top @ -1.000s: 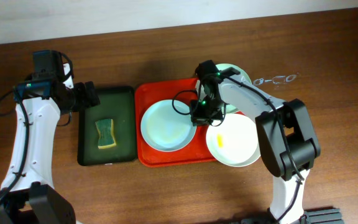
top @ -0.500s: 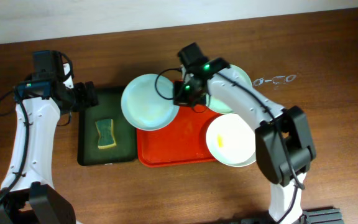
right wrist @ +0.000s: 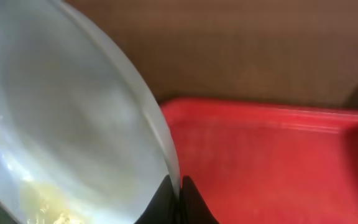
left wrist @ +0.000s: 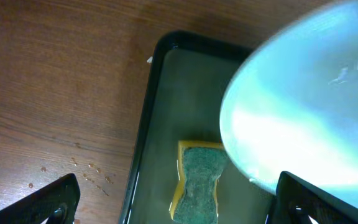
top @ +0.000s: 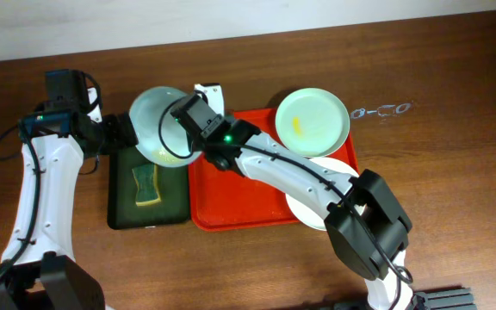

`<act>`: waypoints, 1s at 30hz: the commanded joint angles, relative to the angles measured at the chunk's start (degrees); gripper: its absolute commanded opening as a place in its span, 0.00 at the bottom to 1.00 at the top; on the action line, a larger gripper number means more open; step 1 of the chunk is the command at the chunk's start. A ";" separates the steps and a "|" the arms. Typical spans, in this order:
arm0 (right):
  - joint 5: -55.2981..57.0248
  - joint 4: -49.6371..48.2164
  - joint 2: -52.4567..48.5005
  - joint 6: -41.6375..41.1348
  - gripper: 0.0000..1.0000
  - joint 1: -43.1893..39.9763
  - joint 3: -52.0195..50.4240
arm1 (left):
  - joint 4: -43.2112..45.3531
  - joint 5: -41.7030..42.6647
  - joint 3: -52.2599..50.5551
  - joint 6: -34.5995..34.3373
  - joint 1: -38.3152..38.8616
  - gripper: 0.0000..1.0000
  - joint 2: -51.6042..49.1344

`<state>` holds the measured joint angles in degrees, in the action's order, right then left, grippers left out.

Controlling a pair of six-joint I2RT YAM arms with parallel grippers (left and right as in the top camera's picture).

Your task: Clean dirty plates on tray and stack at the side

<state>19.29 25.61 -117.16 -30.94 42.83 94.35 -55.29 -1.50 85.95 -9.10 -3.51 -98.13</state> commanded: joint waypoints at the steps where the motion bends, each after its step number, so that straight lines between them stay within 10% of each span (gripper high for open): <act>1: 7.43 -6.54 2.32 10.67 0.04 0.83 1.18 | -0.07 0.07 0.76 -0.70 -0.09 0.99 0.74; 13: 23.93 -30.77 2.34 48.52 0.04 8.39 1.25 | -0.07 0.07 0.76 -0.70 -0.09 0.99 0.74; 21: 28.17 -33.55 2.32 48.15 0.04 10.73 1.25 | -0.07 0.07 0.76 -0.70 -0.09 0.99 0.76; 30: 29.68 -22.80 2.38 28.46 0.04 10.67 1.25 | -0.07 0.07 0.76 -0.70 -0.09 0.99 0.74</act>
<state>49.25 1.63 -116.92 2.90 53.45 94.80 -55.29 -1.48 85.95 -9.10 -3.51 -98.13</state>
